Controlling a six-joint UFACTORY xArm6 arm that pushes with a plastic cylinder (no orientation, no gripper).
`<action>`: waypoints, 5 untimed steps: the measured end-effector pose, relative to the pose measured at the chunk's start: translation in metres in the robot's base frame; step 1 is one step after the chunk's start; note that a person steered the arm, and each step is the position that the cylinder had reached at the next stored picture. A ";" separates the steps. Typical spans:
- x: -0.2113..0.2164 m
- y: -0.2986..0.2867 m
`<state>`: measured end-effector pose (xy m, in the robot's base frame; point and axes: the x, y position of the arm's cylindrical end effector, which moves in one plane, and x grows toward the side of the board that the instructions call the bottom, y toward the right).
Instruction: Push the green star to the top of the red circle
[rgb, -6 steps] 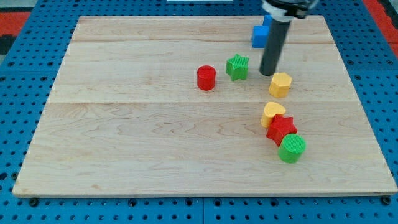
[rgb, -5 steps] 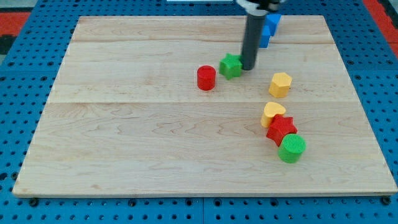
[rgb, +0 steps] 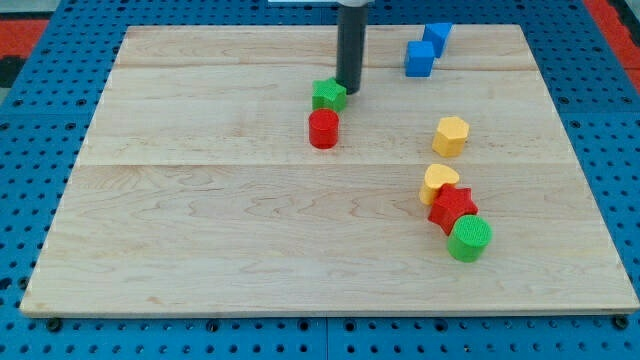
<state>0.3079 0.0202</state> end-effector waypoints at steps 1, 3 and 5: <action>-0.006 0.001; 0.019 0.134; 0.107 0.252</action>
